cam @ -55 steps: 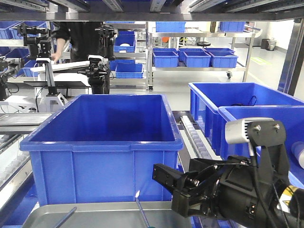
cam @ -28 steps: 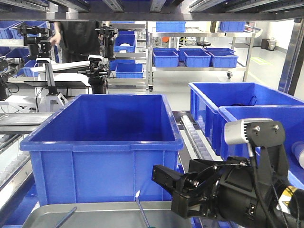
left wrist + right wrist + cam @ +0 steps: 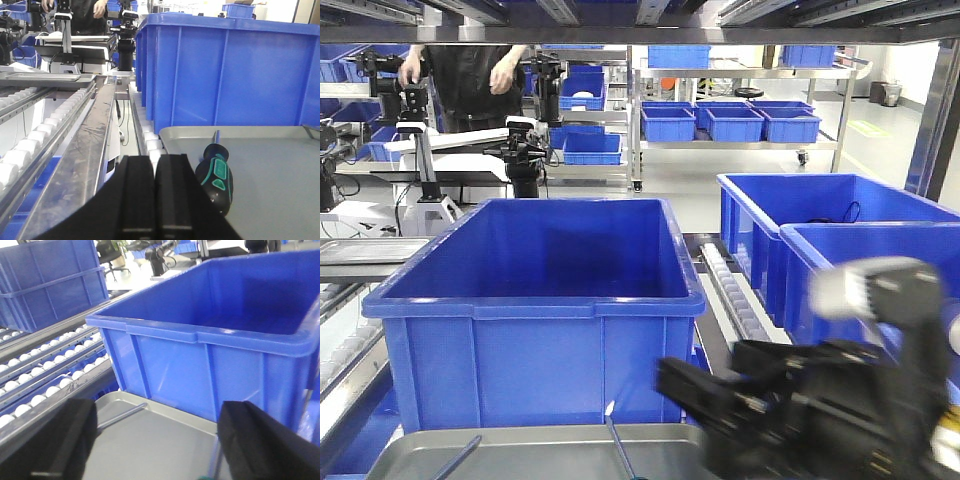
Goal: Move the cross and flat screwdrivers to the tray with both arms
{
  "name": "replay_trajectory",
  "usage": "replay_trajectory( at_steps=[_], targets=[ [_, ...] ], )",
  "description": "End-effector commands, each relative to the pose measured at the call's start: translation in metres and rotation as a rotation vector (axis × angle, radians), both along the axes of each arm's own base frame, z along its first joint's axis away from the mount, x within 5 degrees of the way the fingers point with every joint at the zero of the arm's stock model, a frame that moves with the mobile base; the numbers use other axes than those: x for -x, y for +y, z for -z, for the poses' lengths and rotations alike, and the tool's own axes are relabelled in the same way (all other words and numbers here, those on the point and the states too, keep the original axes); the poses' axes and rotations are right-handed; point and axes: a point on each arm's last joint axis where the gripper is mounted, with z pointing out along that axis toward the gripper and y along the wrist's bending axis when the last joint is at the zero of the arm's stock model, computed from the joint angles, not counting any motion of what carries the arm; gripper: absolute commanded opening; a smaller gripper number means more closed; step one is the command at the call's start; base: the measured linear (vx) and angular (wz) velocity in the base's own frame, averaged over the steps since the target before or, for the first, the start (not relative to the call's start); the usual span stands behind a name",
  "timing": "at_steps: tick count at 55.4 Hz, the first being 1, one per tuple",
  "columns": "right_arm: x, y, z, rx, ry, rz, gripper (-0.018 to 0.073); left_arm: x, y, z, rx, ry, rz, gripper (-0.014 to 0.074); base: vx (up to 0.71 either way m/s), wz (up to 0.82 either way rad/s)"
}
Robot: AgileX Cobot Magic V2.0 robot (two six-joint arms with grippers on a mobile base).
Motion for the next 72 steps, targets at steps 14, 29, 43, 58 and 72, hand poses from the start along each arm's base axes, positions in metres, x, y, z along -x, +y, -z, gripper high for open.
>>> replay_trajectory(
  at_steps=[14, 29, 43, 58, 72],
  targets=[
    [0.086, -0.066, 0.013, -0.120, -0.142, -0.001, 0.0368, 0.001, 0.000, -0.015, 0.017, -0.103, 0.005, -0.0007, 0.00, 0.00],
    [0.119, -0.103, 0.081, -0.039, -0.120, 0.128, 0.0109, 0.001, 0.000, -0.015, 0.017, -0.103, 0.005, -0.0007, 0.00, 0.00],
    [0.125, -0.129, 0.121, 0.052, -0.151, 0.497, -0.0012, 0.001, 0.000, -0.015, 0.017, -0.103, 0.005, -0.0007, 0.00, 0.00],
    [0.120, -0.142, 0.158, 0.200, -0.305, 0.690, -0.0008, 0.001, 0.000, -0.015, 0.017, -0.102, 0.005, -0.0007, 0.00, 0.00],
    [0.120, -0.140, 0.155, 0.254, -0.359, 0.649, -0.0008, 0.001, 0.000, -0.015, 0.017, -0.102, 0.005, -0.0006, 0.00, 0.00]
  ],
)
